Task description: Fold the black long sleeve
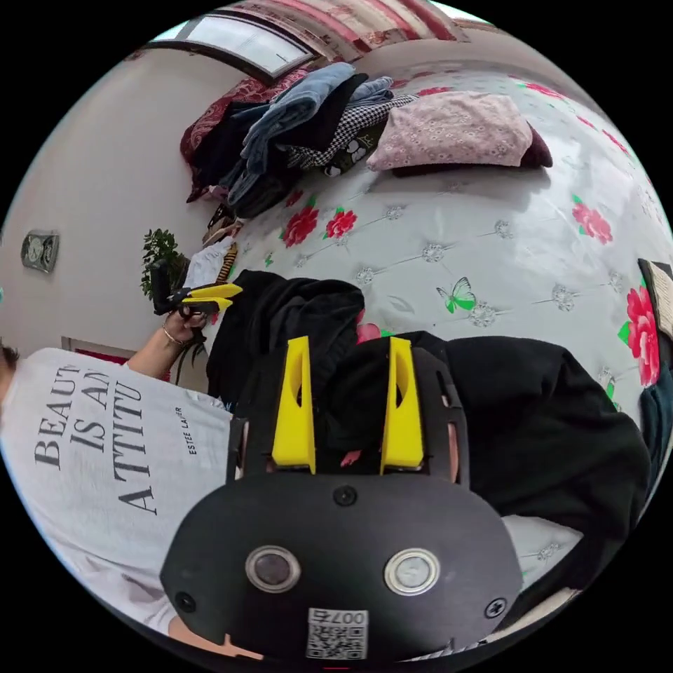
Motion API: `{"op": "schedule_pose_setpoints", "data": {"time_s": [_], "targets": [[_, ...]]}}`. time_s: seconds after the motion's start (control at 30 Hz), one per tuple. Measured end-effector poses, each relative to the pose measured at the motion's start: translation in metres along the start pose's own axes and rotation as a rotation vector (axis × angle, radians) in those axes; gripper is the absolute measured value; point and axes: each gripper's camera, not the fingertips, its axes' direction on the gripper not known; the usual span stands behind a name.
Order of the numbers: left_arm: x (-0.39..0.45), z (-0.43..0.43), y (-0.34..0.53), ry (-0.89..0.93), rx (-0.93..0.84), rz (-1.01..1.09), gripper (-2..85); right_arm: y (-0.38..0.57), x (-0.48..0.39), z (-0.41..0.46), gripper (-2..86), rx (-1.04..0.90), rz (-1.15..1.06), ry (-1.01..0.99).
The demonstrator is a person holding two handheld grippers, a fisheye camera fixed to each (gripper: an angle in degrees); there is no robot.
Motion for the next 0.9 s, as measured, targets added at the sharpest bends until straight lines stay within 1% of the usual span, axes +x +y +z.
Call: {"op": "schedule_pose_setpoints", "data": {"time_s": [0.07, 0.13, 0.17, 0.2, 0.23, 0.27, 0.3, 0.37, 0.4, 0.43, 0.47, 0.5, 0.53, 0.57, 0.6, 0.63, 0.67, 0.7, 0.73, 0.77, 0.8, 0.87, 0.9], "targets": [[0.000, 0.062, -0.044, 0.147, -0.128, 0.038, 14.5, -0.023, 0.021, 0.039, 11.7, -0.107, 0.081, -0.154], [-0.001, 0.108, -0.067, 0.207, -0.233, 0.040, 14.4, -0.034, 0.033, 0.059, 11.1, -0.191, 0.133, -0.266], [0.000, 0.125, -0.079, 0.191, -0.288, 0.047, 10.9, -0.042, 0.032, 0.055, 10.5, -0.187, 0.118, -0.281], [0.002, 0.127, -0.086, 0.176, -0.302, 0.061, 9.1, -0.046, 0.028, 0.047, 10.2, -0.166, 0.095, -0.260], [0.007, 0.119, -0.101, 0.122, -0.285, 0.089, 4.2, -0.056, 0.015, 0.025, 9.5, -0.120, 0.019, -0.185], [0.012, 0.095, -0.118, 0.043, -0.212, 0.113, 1.4, -0.067, -0.005, -0.004, 9.1, -0.062, -0.082, -0.060], [0.016, 0.080, -0.128, 0.015, -0.168, 0.132, 1.1, -0.072, -0.017, -0.020, 9.0, -0.026, -0.138, 0.015], [0.041, 0.013, -0.175, -0.126, 0.037, 0.235, 0.6, -0.093, -0.067, -0.086, 8.6, 0.188, -0.335, 0.349], [0.048, -0.002, -0.188, -0.184, 0.089, 0.257, 0.9, -0.098, -0.079, -0.101, 8.6, 0.260, -0.366, 0.428], [0.061, -0.027, -0.214, -0.307, 0.186, 0.273, 1.4, -0.109, -0.096, -0.125, 8.6, 0.393, -0.402, 0.553], [0.069, -0.040, -0.241, -0.395, 0.240, 0.284, 3.2, -0.124, -0.107, -0.141, 8.7, 0.490, -0.404, 0.644], [0.072, -0.042, -0.254, -0.434, 0.257, 0.289, 4.2, -0.133, -0.109, -0.144, 9.0, 0.508, -0.405, 0.679], [0.070, -0.036, -0.276, -0.513, 0.276, 0.276, 5.3, -0.157, -0.104, -0.141, 9.5, 0.476, -0.353, 0.736], [0.061, -0.025, -0.292, -0.601, 0.265, 0.217, 6.1, -0.179, -0.091, -0.132, 9.7, 0.386, -0.245, 0.735], [0.055, -0.018, -0.297, -0.632, 0.239, 0.179, 6.3, -0.187, -0.084, -0.127, 9.8, 0.335, -0.194, 0.716], [0.042, -0.009, -0.298, -0.665, 0.184, 0.084, 6.5, -0.187, -0.076, -0.116, 9.7, 0.301, -0.142, 0.682], [0.032, -0.005, -0.284, -0.663, 0.162, 0.023, 6.4, -0.173, -0.075, -0.107, 9.5, 0.315, -0.138, 0.641], [0.030, -0.005, -0.272, -0.656, 0.165, 0.010, 6.2, -0.162, -0.075, -0.101, 9.3, 0.323, -0.143, 0.622], [0.027, -0.007, -0.238, -0.638, 0.178, 0.003, 5.7, -0.138, -0.076, -0.088, 9.1, 0.323, -0.157, 0.600], [0.025, -0.008, -0.196, -0.619, 0.183, -0.007, 5.6, -0.109, -0.075, -0.070, 8.8, 0.287, -0.167, 0.586], [0.024, -0.009, -0.172, -0.610, 0.184, -0.016, 5.5, -0.094, -0.075, -0.060, 8.8, 0.261, -0.167, 0.579], [0.017, -0.007, -0.069, -0.579, 0.129, -0.091, 5.5, -0.024, -0.069, -0.019, 8.6, 0.130, -0.114, 0.546], [0.015, -0.006, -0.043, -0.580, 0.099, -0.125, 5.6, -0.007, -0.068, -0.010, 8.6, 0.087, -0.089, 0.538]]}}
